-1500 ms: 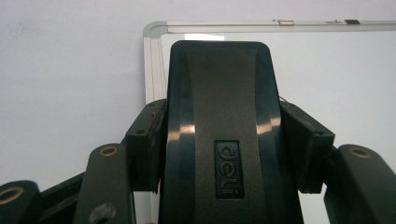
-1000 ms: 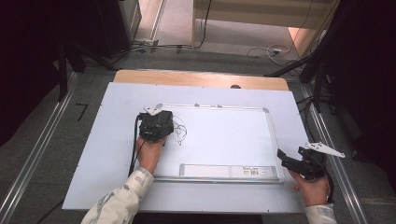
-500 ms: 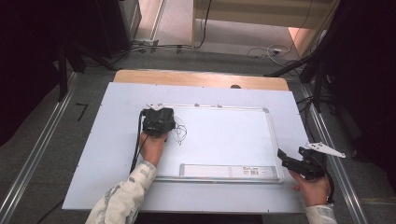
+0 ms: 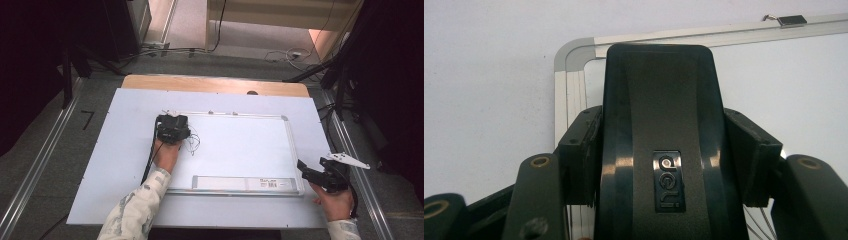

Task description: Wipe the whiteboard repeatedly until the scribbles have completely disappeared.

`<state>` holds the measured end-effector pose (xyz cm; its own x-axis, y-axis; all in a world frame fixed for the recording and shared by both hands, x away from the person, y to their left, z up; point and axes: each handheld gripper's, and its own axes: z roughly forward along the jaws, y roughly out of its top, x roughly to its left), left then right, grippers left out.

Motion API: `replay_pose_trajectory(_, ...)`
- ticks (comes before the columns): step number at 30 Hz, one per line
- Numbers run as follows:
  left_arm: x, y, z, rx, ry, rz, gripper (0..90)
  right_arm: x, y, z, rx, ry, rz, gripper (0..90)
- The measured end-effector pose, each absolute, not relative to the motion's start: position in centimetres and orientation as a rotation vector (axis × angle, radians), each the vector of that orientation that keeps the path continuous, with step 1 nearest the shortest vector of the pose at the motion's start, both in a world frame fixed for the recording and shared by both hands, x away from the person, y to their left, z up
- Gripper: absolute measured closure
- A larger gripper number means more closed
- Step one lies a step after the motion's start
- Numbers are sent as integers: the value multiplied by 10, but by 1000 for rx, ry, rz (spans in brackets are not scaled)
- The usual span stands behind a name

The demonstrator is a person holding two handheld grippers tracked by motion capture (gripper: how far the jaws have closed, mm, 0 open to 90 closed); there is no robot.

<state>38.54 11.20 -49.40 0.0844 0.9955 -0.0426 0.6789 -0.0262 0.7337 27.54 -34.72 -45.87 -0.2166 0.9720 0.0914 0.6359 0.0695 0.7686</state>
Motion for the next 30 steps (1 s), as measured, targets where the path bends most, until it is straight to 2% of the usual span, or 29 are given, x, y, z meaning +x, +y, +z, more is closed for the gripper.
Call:
replay_pose_trajectory(18, 381, 82, -493, 1828, 1584, 639, 391, 276, -346, -459, 1590, 1905, 983, 129)
replay_pose_trajectory(30, 390, 101, -494, 1791, 1603, 631, 373, 274, -348, -459, 1596, 1899, 985, 129)
